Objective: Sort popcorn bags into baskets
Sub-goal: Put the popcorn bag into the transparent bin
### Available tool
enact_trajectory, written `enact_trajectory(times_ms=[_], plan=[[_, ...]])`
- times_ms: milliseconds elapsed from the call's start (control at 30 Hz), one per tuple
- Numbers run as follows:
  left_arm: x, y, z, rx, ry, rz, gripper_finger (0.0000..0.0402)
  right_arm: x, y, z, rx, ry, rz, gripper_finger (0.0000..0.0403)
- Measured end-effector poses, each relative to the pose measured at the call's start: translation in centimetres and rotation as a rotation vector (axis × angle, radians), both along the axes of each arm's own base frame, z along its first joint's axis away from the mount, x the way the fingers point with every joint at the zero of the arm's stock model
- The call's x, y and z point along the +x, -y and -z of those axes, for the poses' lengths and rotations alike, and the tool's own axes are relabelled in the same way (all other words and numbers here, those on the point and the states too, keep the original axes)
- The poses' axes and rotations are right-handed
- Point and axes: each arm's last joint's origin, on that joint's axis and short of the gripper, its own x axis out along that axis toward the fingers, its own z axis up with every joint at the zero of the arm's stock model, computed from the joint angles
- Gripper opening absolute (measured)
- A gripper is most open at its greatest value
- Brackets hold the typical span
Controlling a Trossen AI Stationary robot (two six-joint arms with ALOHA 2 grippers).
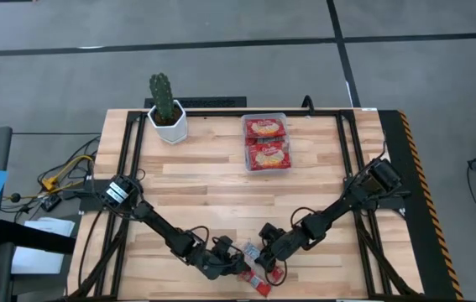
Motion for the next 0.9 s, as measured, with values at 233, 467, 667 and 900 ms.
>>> enact_trajectory(times_ms=[233, 467, 667, 900], plan=[[0.7, -1.1, -0.1, -0.008, -0.016, 0.036, 0.0185, 1.2, 2.2, -1.0, -0.043, 0.025, 0.020, 0.0260], [1.2, -2.2, -0.1, 0.000, -0.033, 0.006, 0.0185, 0.6, 4.6, -4.2, -0.128, 0.028, -0.006, 0.0260], [1.7, -3.4, 0.0, 0.004, -0.042, -0.024, 0.0185, -2.7, 6.4, -8.6, -0.233, -0.030, 0.022, 0.0260], [2.1, -4.2, 0.0, 0.032, -0.051, 0.008, 0.0185, -6.6, 3.8, -11.3, -0.244, 0.017, -0.011, 0.0260]])
